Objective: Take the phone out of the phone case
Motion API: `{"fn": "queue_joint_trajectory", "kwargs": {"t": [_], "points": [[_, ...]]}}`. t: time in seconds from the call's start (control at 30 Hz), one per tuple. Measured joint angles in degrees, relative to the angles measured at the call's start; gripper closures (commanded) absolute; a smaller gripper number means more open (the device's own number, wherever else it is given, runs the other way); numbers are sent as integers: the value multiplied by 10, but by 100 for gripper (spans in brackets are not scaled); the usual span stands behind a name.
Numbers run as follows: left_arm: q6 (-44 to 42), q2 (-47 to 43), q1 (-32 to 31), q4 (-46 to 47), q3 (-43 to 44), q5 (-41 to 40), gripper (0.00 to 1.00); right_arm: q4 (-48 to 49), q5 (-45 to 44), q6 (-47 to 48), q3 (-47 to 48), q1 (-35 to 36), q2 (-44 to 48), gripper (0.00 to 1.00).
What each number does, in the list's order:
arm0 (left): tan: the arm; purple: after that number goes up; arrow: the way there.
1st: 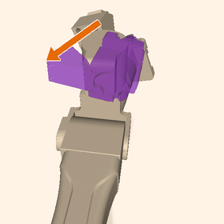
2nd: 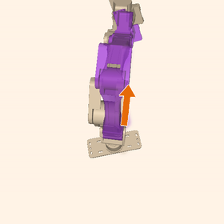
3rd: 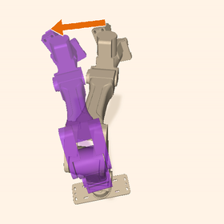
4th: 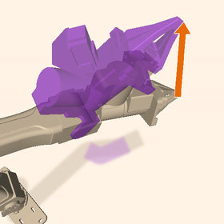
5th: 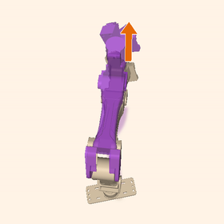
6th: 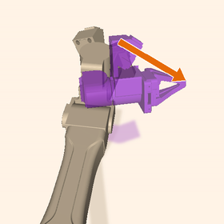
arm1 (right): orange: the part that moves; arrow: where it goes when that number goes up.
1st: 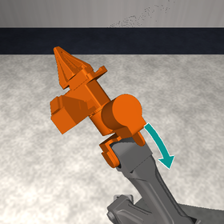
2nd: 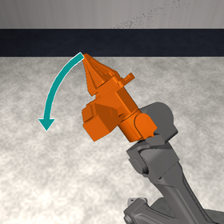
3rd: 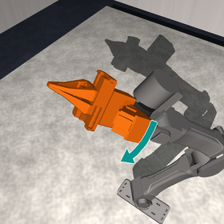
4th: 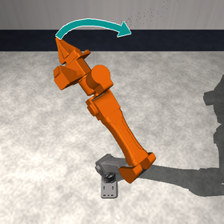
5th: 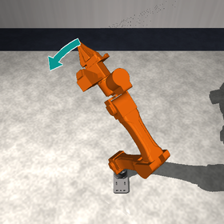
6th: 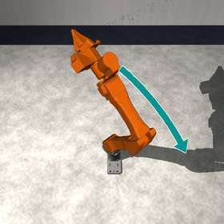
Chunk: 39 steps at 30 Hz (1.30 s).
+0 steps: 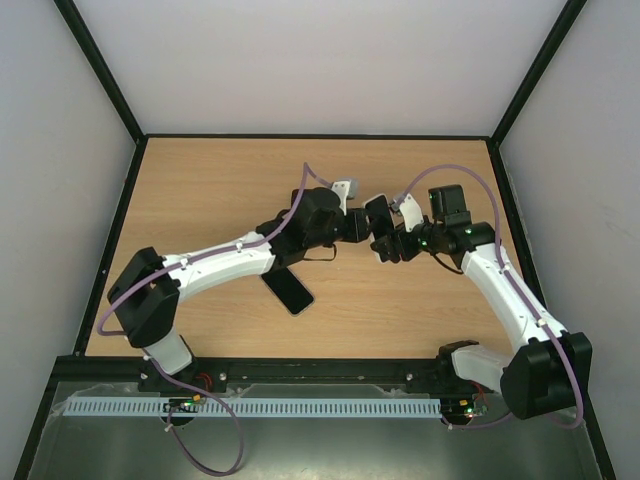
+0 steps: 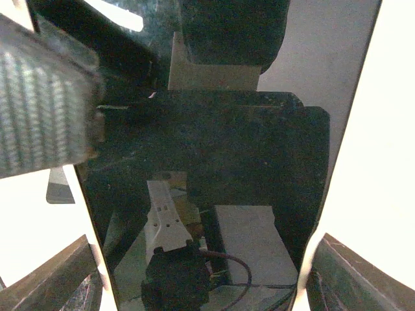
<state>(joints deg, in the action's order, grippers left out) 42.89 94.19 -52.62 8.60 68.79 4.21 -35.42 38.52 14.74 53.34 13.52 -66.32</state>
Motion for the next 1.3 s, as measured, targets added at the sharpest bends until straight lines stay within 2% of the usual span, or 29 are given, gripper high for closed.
{"fn": "queue_joint_trajectory", "kwargs": {"t": [0.27,0.4,0.57,0.67,0.73,0.8,1.0,1.17,1.3], "points": [[1,27,-3,0,19,18,67,2,-4,13,-8,0,8,55],[2,30,-5,1,20,27,73,2,-6,16,-11,0,13,55],[4,35,-4,0,26,36,87,2,-14,18,-13,0,18,53],[4,39,-2,0,26,38,96,1,-20,20,-13,0,18,37],[2,40,-1,0,26,42,97,1,-21,20,-13,0,18,22],[0,39,0,0,26,46,97,0,-21,21,-13,0,19,3],[-23,14,7,-15,0,61,97,-4,2,24,-1,0,33,2],[-72,-87,38,-29,-88,97,97,-22,45,22,34,0,35,0],[-116,-189,60,-3,-175,134,97,-55,106,42,54,0,35,10]]}}
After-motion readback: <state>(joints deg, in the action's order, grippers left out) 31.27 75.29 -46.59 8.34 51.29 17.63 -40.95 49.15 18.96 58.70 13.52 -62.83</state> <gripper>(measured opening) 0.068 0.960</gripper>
